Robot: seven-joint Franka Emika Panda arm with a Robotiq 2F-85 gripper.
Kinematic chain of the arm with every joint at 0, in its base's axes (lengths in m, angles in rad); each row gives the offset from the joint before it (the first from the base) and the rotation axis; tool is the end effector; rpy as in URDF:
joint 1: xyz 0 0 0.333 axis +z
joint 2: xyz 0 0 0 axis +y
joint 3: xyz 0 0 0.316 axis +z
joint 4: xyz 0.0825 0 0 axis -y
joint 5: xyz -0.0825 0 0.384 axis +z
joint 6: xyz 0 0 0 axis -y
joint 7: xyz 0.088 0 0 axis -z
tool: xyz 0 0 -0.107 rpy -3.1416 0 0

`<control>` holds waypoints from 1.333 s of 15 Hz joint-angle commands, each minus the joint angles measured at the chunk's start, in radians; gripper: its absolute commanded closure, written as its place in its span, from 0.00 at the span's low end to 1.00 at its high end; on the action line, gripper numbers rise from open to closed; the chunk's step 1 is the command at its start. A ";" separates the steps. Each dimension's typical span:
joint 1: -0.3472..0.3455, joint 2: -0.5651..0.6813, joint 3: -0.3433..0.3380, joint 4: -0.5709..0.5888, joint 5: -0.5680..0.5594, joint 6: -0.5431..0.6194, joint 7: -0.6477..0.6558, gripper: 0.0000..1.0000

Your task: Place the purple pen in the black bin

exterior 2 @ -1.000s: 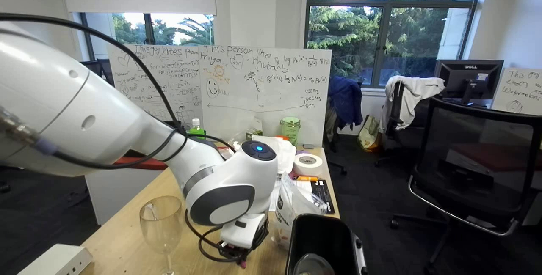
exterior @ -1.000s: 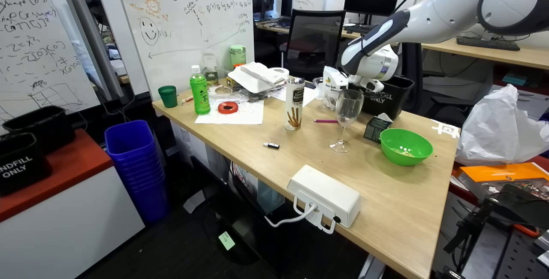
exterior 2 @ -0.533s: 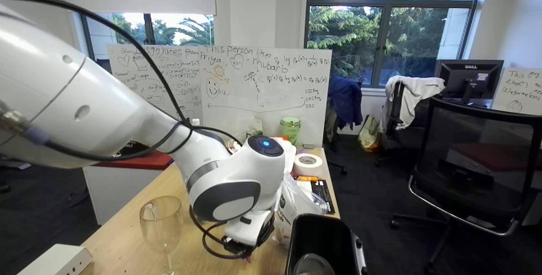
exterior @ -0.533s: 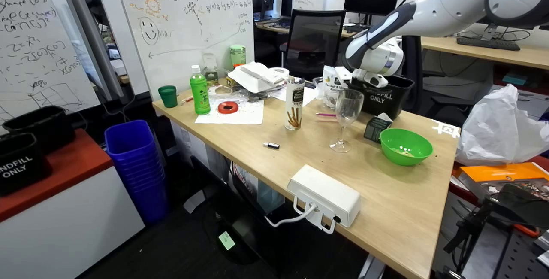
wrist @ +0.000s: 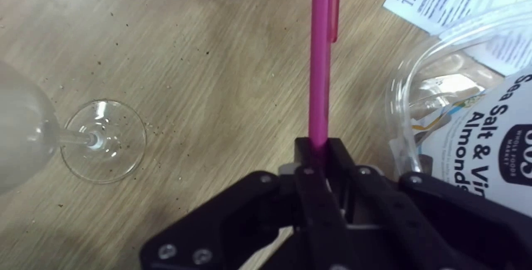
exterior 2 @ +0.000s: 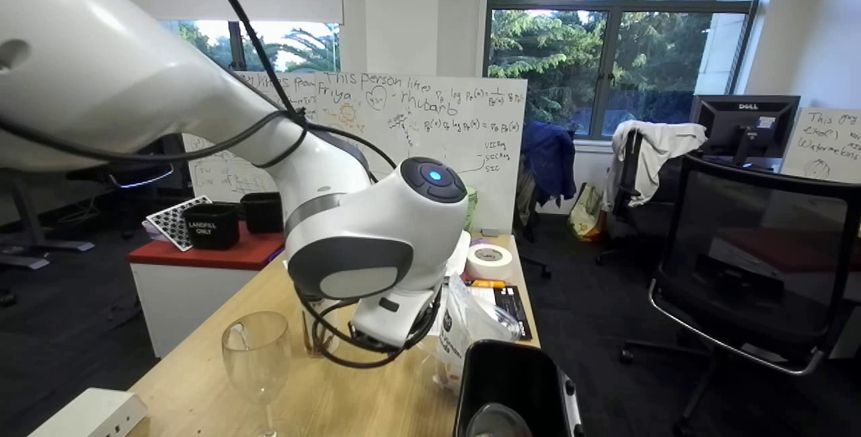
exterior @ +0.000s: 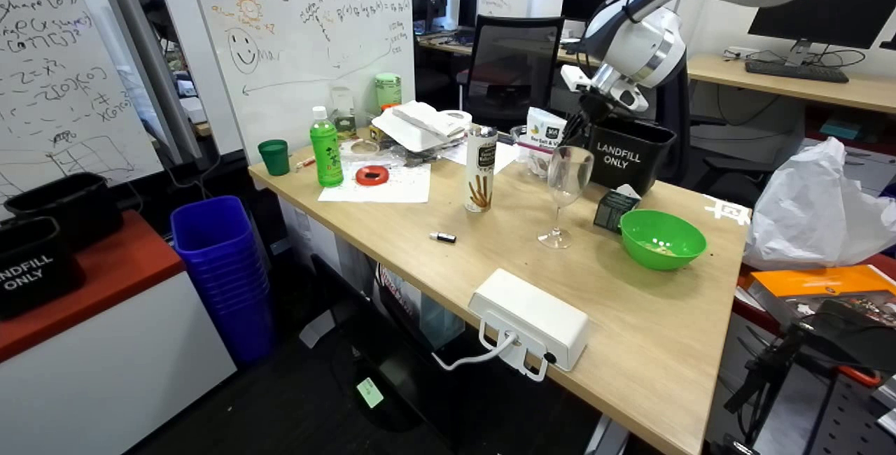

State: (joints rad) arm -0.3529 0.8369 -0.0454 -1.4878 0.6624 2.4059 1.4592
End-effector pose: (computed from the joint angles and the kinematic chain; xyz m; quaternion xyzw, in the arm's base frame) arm 0.6708 -0.2716 0.1825 -0.3895 0.8953 0.0721 0.2038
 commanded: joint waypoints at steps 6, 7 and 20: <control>0.010 -0.219 -0.023 -0.219 0.370 0.249 -0.109 0.97; 0.019 -0.233 -0.036 -0.227 0.406 0.296 -0.094 0.97; 0.212 -0.055 -0.336 -0.289 0.452 0.745 0.402 0.97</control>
State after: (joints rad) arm -0.2342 0.7502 -0.2670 -1.7324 1.1421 3.1285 1.7065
